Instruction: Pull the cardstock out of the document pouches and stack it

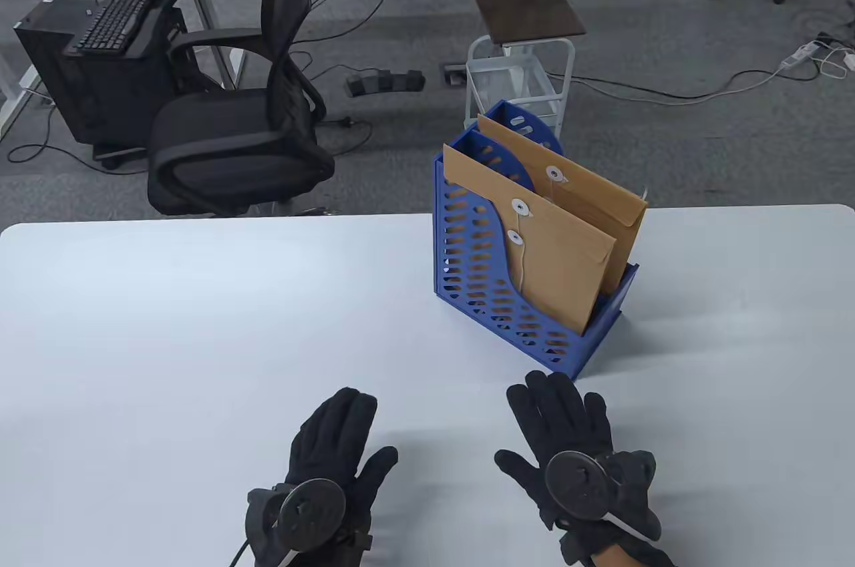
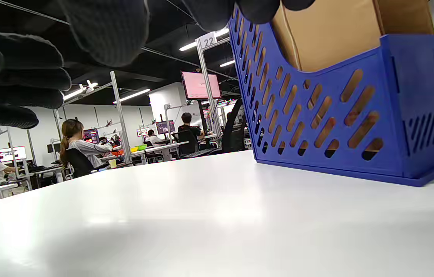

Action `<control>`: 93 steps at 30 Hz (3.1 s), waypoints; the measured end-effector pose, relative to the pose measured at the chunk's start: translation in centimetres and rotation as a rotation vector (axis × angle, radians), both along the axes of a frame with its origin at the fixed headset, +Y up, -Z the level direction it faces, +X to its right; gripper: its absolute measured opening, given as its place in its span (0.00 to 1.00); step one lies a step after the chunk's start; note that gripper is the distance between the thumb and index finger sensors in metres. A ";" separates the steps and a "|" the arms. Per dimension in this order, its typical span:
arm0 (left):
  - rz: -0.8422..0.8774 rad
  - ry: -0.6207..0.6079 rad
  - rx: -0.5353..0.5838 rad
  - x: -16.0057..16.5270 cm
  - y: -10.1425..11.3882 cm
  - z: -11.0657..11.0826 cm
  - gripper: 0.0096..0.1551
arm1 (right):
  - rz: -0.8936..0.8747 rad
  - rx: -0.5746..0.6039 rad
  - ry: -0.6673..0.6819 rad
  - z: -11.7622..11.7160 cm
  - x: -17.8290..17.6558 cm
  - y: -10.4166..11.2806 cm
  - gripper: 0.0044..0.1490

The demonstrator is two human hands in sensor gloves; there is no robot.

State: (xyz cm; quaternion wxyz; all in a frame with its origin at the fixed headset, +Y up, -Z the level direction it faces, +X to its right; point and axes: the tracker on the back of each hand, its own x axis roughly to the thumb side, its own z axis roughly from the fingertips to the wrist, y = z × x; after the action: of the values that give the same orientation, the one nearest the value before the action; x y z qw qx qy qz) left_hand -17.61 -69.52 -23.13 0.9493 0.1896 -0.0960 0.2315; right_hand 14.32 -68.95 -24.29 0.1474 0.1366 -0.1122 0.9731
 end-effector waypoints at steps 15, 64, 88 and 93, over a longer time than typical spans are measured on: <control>0.027 -0.052 -0.039 0.4 -0.2 -0.2 0.43 | -0.044 -0.026 -0.014 0.0 0.6 0.0 0.52; 0.127 -0.262 -0.253 4.8 -1.7 0.3 0.43 | -0.849 -0.221 -0.433 -11.5 8.1 5.0 0.52; 0.200 -0.088 -0.234 0.9 -1.3 -1.0 0.42 | -0.970 -0.223 -0.145 -13.1 8.2 8.2 0.29; 0.283 -0.043 -0.247 -0.3 -1.4 -1.0 0.41 | -0.993 -0.117 -0.091 -11.3 8.8 10.6 0.29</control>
State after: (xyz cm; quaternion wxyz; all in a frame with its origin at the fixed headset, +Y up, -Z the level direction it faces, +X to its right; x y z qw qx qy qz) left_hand -17.91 -70.89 -24.15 0.9211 0.0781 -0.0595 0.3767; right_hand 23.15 -58.31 -35.64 0.5952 0.0154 -0.1154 0.7951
